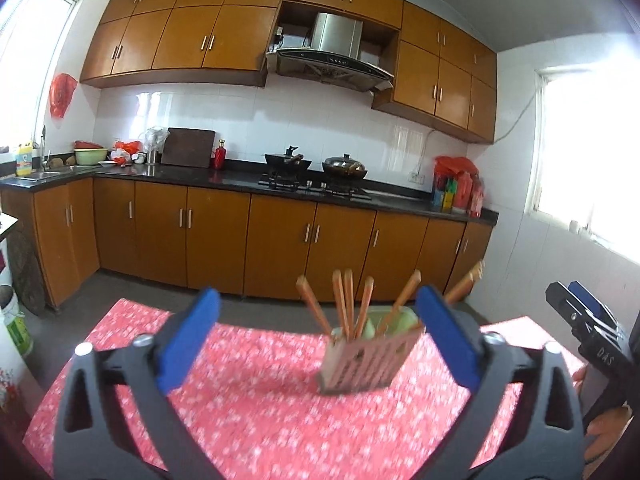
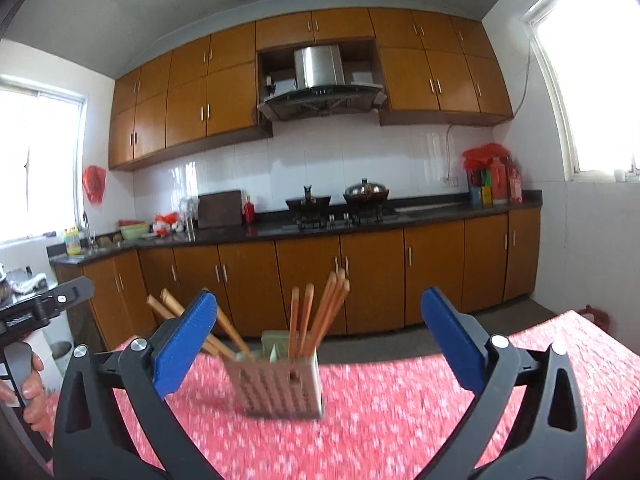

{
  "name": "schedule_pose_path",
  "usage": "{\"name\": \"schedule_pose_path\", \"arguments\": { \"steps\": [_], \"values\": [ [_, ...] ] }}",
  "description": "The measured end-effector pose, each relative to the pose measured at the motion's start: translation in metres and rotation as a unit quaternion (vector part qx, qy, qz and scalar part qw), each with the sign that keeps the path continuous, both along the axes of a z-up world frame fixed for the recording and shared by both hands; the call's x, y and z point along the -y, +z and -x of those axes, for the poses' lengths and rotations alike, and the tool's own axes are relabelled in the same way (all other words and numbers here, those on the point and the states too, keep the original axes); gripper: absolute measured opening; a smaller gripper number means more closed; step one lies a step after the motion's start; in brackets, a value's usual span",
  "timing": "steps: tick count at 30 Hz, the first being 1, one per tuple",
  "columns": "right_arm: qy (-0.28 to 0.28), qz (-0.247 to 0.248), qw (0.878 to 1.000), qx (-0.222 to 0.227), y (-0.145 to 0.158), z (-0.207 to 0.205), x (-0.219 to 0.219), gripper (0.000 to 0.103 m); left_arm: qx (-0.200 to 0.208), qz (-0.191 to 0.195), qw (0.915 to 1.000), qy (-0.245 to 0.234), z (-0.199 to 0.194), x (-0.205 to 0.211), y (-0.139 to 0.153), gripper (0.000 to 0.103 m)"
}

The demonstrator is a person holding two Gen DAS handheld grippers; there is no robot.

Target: Organize utensils

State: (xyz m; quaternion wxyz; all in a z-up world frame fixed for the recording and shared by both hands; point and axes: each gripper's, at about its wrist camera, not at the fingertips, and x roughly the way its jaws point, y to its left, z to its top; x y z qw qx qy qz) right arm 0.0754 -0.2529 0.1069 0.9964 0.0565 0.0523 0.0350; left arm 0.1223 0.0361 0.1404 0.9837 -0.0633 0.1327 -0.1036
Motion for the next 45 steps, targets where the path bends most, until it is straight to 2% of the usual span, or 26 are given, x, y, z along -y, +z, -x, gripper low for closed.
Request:
{"name": "schedule_pose_path", "arguments": {
  "steps": [8,13,19,28,45],
  "values": [
    [-0.018,-0.026,0.996,-0.088,-0.048,0.025,-0.004,0.101,-0.002,-0.067,0.9966,0.048,0.057,0.003,-0.044,0.099],
    [-0.019,-0.034,0.993,-0.113,-0.073,0.039,-0.006,0.101,-0.026,-0.086,0.9950,0.044,0.070,0.009,-0.075,0.099],
    [-0.026,0.000,0.992,-0.127,-0.095,0.051,-0.020,0.101,-0.029,-0.099,0.9936,0.046,0.086,0.013,-0.103,0.099],
    [-0.025,0.026,0.990,-0.138,-0.118,0.063,-0.033,0.101,-0.039,-0.106,0.9928,0.042,0.095,0.016,-0.123,0.099],
    [-0.025,0.017,0.989,-0.148,-0.122,0.063,-0.032,0.101,-0.055,-0.091,0.9936,0.037,0.095,0.017,-0.133,0.099]
  ]
}}
